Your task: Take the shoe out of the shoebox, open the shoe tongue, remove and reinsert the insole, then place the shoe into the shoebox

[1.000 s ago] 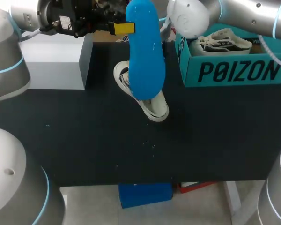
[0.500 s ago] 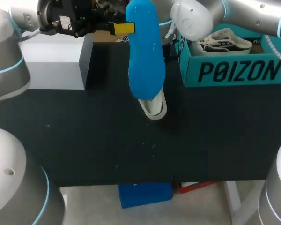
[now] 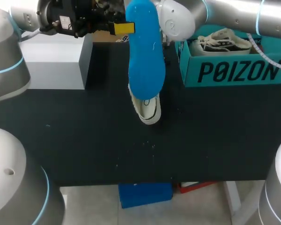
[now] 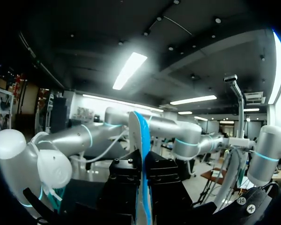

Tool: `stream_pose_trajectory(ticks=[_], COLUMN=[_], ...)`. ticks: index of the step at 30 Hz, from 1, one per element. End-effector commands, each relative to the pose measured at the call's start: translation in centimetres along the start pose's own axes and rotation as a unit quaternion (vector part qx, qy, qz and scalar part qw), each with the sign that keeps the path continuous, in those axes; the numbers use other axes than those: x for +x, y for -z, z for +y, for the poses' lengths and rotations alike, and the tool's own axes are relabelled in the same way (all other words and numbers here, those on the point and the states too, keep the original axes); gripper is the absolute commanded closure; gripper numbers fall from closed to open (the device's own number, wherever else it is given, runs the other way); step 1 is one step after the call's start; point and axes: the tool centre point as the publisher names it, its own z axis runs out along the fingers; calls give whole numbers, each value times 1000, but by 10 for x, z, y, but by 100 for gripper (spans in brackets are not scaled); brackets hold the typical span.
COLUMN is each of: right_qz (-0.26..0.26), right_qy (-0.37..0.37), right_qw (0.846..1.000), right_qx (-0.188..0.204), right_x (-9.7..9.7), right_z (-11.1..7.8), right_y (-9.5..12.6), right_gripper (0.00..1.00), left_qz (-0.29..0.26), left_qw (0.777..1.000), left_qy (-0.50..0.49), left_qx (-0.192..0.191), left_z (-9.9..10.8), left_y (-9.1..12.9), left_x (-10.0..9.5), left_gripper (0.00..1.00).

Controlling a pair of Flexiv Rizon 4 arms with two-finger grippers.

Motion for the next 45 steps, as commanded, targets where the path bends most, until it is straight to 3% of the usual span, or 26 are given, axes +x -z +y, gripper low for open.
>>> stream_pose_trajectory(ticks=[1, 10, 11, 12, 13, 22, 28, 32, 36, 45], right_qz=[7, 19, 24, 24, 31, 117, 200, 283, 373, 375], right_qy=[-5, -8, -9, -9, -17, -52, -58, -34, 16, 24], right_qw=[1000, 1000, 1000, 1000, 999, 991, 976, 953, 917, 917], right_qx=[12, -6, -8, -8, -11, -40, -69, -101, -138, -137], right_x=[2, -1, -2, -2, -5, -23, -33, -30, -26, -25], right_z=[9, 17, 18, 18, 17, 4, -8, -17, -26, -29], right_y=[-18, -25, -25, -25, -24, -5, 14, 31, 54, 59], right_gripper=[100, 100, 72, 17, 0, 0, 0, 0, 0, 0], left_qz=[-1, -1, -1, -1, -1, -1, -1, -1, -1, -1], left_qw=[1000, 1000, 1000, 1000, 1000, 1000, 1000, 1000, 1000, 1000], left_qy=[-1, -1, -1, -1, -1, -1, -1, -1, -1, -1], left_qx=[0, 0, 0, 0, 0, 0, 0, 0, 0, 0], left_z=[1, 1, 1, 1, 1, 1, 1, 1, 1, 1], left_y=[-1, -1, -1, -1, -1, -1, -1, -1, -1, -1], left_x=[0, 0, 0, 0, 0, 0, 0, 0, 0, 0], left_gripper=[100, 100, 100, 100, 100, 100, 100, 100, 100, 100])
